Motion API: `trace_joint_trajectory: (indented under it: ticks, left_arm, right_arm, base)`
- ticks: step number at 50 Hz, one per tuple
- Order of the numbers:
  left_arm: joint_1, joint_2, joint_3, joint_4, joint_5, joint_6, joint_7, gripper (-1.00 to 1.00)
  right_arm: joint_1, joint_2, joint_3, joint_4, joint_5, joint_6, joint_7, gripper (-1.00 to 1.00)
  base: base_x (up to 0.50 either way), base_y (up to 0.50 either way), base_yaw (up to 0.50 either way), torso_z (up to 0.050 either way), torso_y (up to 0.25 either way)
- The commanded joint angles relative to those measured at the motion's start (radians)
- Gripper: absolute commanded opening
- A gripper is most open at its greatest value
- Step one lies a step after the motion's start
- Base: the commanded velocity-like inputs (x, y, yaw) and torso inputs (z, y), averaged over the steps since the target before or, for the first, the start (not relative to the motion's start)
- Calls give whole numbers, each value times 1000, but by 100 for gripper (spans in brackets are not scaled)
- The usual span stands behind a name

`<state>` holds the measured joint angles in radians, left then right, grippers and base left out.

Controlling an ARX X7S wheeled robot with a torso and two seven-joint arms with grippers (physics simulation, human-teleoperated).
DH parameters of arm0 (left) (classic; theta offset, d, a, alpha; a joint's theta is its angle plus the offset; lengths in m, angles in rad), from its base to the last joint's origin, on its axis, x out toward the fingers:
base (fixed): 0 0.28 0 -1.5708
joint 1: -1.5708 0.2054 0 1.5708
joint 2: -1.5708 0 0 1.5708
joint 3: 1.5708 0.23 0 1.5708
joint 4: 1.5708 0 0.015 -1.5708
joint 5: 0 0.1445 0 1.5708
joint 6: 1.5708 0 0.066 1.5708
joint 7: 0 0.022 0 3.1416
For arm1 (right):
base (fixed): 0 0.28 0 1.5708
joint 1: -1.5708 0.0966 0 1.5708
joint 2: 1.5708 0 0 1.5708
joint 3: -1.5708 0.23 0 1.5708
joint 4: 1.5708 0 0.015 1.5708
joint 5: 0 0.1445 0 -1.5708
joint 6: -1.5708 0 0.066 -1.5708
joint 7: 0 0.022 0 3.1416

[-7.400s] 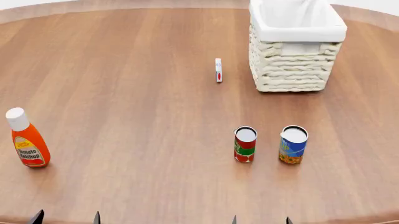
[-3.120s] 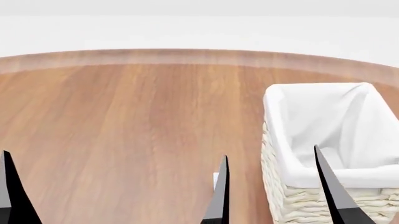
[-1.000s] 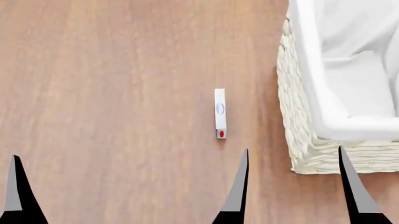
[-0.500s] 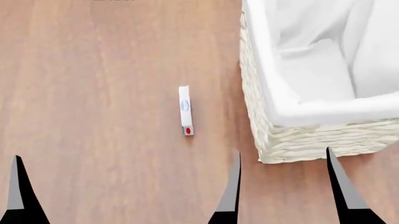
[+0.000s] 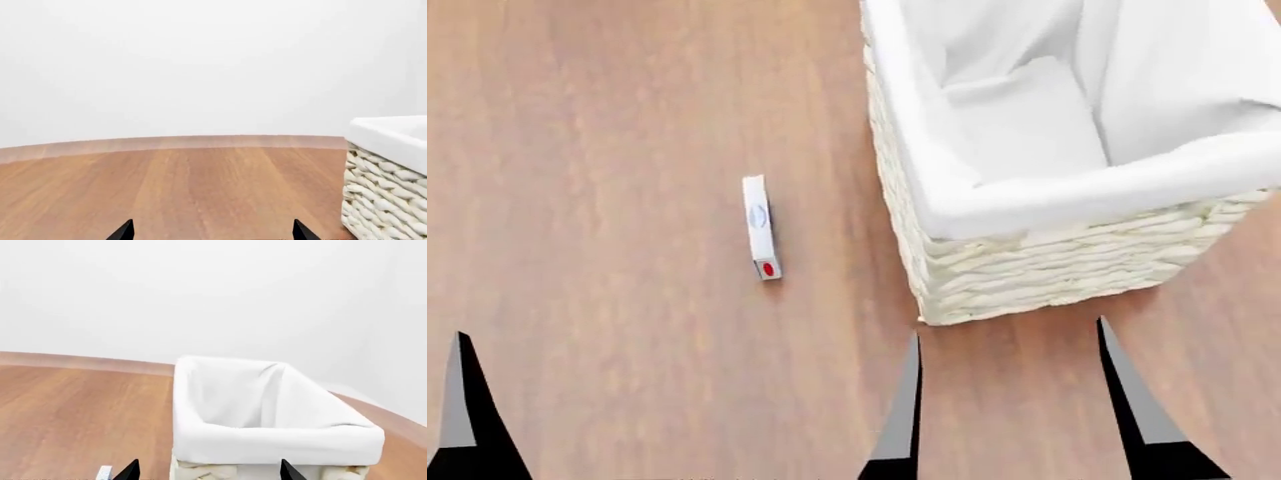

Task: Pick up the alphabet soup and the cream cheese box, and put them in the basket.

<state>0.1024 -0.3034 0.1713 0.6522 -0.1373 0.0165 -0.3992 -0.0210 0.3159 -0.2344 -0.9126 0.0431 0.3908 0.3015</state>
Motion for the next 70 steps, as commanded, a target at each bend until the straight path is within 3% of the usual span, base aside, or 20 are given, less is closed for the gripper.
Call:
trace_joint_trajectory:
  ticks: [1,49,64,70]
  left_arm:
    - [-2,-5,2,5,-1,-4,-6,100]
    - [1,-21,13,7,-5,6,-25,100]
    - [4,-27,15,18,-6,4,-32,100]
    - [7,-31,11,17,-10,8,-35,100]
  right_arm:
    - [1,7,-4,2,10,-2,1,100]
    - [-12,30,-22,11,19,-28,21,100]
    - [-6,37,-39,-51,2,27,36,100]
    - [-3,36,-62,-115,-23,134,54,100]
  base:
    - [0,0,-285,0,0]
    - [0,0,-236,0,0]
    - [0,0,-119,0,0]
    - [0,0,0,0,0]
